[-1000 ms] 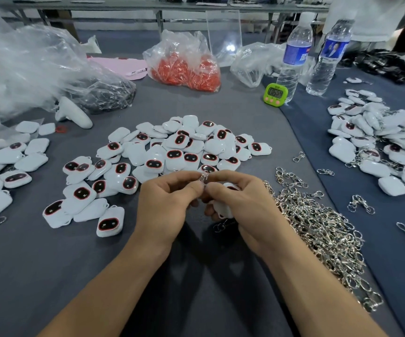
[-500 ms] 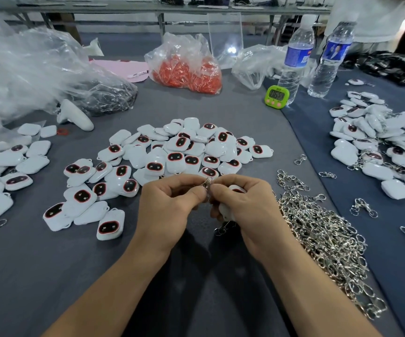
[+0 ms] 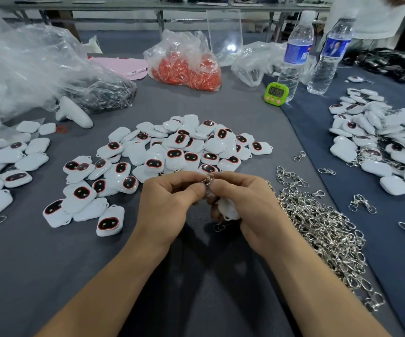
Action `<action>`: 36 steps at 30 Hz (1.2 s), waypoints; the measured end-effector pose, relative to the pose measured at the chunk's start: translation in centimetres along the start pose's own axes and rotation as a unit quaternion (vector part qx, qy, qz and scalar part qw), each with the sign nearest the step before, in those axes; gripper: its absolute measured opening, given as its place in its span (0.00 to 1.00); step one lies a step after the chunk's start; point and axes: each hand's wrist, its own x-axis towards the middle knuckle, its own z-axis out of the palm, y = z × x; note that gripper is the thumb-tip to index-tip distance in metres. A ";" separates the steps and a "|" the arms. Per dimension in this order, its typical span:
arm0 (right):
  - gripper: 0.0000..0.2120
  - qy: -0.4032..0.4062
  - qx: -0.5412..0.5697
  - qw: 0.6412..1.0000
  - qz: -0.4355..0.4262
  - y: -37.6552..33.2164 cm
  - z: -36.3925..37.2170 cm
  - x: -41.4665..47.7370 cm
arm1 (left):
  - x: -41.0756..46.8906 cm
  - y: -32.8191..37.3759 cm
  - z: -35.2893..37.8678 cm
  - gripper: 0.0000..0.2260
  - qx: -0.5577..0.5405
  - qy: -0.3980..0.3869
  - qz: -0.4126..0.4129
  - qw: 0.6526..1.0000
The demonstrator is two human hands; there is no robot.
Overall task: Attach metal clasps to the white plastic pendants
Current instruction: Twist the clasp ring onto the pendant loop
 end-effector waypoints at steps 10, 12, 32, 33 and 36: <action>0.11 0.047 -0.021 0.999 -0.013 -0.1 -0.1 0.2 | 0.1 -0.5 -0.1 0.17 0.065 0.022 0.015 0.998; 0.10 0.018 -0.022 1.000 0.006 -0.1 0.0 0.1 | 0.2 -0.6 -0.1 0.15 0.060 0.014 0.017 0.998; 0.12 0.050 -0.002 0.998 -0.027 -0.2 -0.2 0.1 | 0.3 -0.9 -0.5 0.15 0.074 0.027 0.062 0.995; 0.12 0.064 0.004 0.997 -0.036 -0.2 -0.1 0.1 | 0.3 -1.0 -0.5 0.14 0.100 0.030 0.074 0.992; 0.10 0.096 -0.014 0.993 -0.061 0.0 0.2 0.1 | -0.4 -0.5 -0.3 0.03 0.193 0.046 0.110 0.974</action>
